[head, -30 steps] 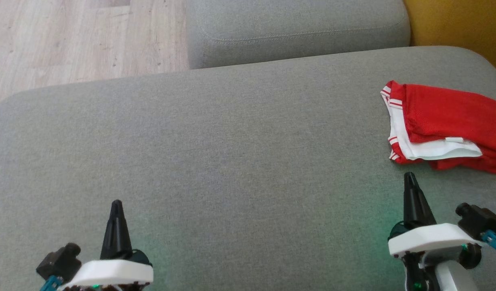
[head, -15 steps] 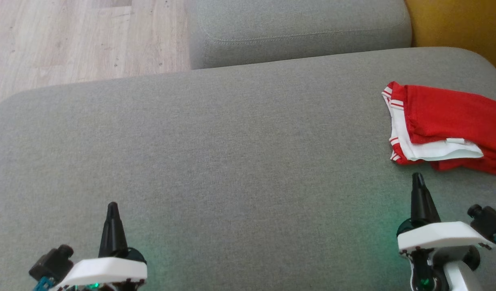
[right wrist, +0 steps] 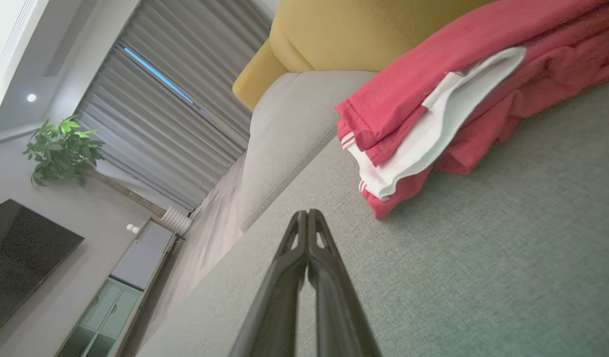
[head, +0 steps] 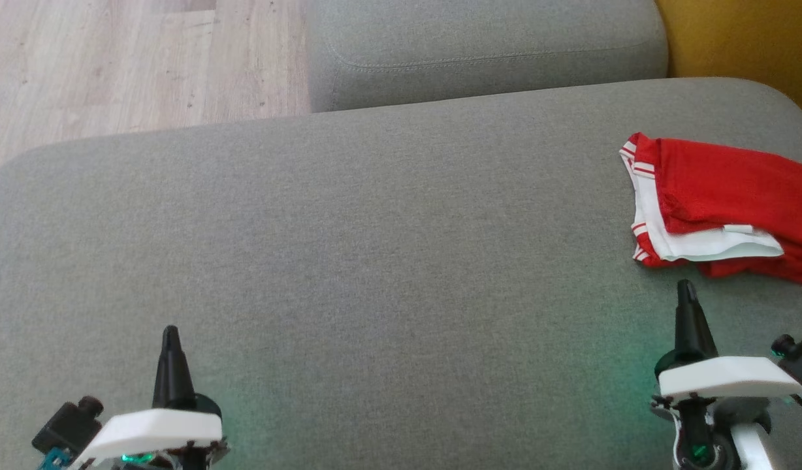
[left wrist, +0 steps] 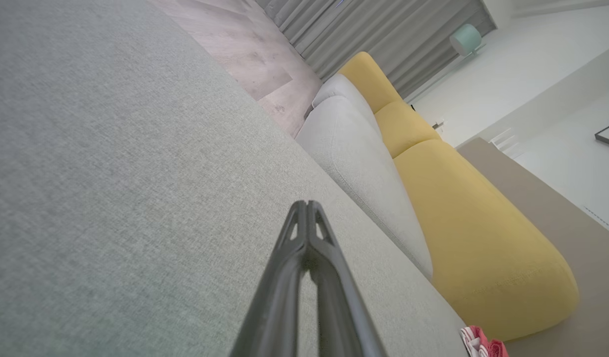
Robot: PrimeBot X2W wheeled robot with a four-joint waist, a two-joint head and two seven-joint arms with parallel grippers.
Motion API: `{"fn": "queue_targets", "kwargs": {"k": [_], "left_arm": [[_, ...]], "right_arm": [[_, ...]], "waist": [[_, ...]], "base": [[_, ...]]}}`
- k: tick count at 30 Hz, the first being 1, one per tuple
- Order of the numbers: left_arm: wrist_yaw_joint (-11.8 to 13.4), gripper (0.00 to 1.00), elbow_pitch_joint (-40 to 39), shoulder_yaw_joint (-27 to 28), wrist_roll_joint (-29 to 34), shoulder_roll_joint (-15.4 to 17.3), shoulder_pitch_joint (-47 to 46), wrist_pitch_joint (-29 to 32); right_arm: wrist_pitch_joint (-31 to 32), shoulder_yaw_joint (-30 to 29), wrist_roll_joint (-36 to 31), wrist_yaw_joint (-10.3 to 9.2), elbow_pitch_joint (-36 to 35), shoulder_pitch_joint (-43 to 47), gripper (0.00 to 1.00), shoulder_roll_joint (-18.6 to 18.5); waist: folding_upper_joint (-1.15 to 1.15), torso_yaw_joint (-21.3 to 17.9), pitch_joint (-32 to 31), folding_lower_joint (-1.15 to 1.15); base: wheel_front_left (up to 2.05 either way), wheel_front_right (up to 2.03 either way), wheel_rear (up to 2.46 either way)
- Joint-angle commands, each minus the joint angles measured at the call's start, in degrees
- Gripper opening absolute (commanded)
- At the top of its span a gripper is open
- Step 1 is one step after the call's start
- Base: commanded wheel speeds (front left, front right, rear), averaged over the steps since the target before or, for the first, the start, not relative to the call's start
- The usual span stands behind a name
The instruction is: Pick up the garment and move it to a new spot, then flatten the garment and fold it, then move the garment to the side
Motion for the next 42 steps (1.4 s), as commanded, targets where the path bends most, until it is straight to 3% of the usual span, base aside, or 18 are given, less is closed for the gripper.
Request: {"fn": "queue_targets", "kwargs": {"k": [1, 42], "left_arm": [[-0.1, 0.0, -2.0, 1.5, -1.5, 0.2, -3.1, 0.3], [-0.3, 0.0, -2.4, 5.4, -23.3, 0.3, -4.7, 7.1]], "right_arm": [[0.3, 0.1, 1.8, 0.1, -2.3, -2.9, 0.0, -0.2], [7.0, -2.8, 26.7, 0.16, -3.9, -3.1, 0.0, -0.3]], "waist": [[0.0, 0.0, 0.0, 0.0], [0.0, 0.8, -0.2, 0.0]], "base": [[0.0, 0.0, 0.0], [0.0, 0.0, 0.0]]}}
